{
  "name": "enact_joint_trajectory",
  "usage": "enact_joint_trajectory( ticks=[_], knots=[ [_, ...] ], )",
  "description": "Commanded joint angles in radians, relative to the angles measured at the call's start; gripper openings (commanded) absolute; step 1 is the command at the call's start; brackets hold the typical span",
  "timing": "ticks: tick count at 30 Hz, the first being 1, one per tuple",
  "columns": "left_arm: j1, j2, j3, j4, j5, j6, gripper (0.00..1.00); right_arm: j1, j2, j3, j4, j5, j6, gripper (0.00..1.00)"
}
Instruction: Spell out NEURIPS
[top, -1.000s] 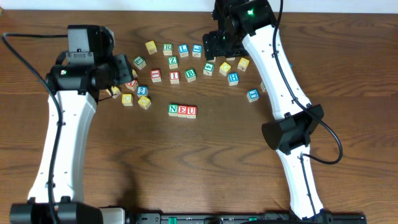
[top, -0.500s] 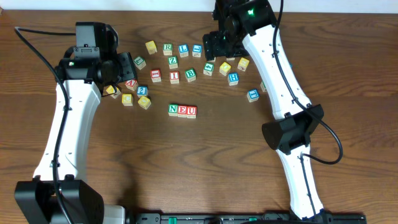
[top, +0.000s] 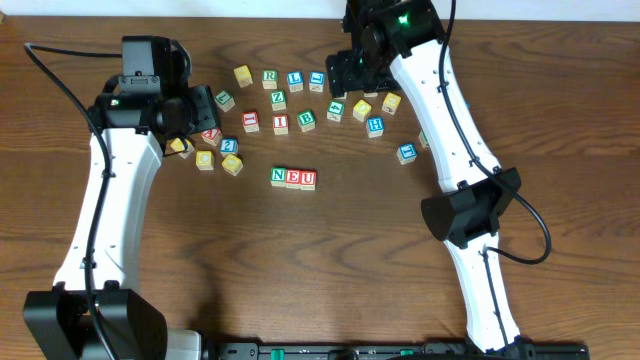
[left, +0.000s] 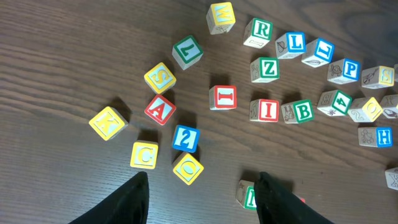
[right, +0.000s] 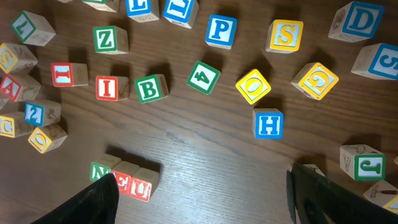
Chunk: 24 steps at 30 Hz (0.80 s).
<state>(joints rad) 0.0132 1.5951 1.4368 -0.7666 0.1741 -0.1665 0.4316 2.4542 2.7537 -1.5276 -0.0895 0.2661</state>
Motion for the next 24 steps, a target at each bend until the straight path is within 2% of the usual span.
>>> enact_joint_trajectory(
  ticks=[1,9,15,24],
  knots=[
    [0.002,0.004,0.018,-0.010,-0.010,0.017,0.54,0.001,-0.008,0.012,-0.002,0.012,-0.013,0.83],
    [-0.002,0.004,0.095,-0.043,-0.011,0.017,0.54,-0.001,-0.008,0.012,0.004,0.012,-0.013,0.83],
    [-0.055,0.004,0.162,-0.071,-0.116,0.017,0.54,-0.010,-0.008,0.012,0.009,0.012,-0.012,0.85],
    [-0.134,0.027,0.211,-0.075,-0.164,0.005,0.58,-0.050,-0.008,0.012,0.006,0.012,-0.009,0.86]
  ],
)
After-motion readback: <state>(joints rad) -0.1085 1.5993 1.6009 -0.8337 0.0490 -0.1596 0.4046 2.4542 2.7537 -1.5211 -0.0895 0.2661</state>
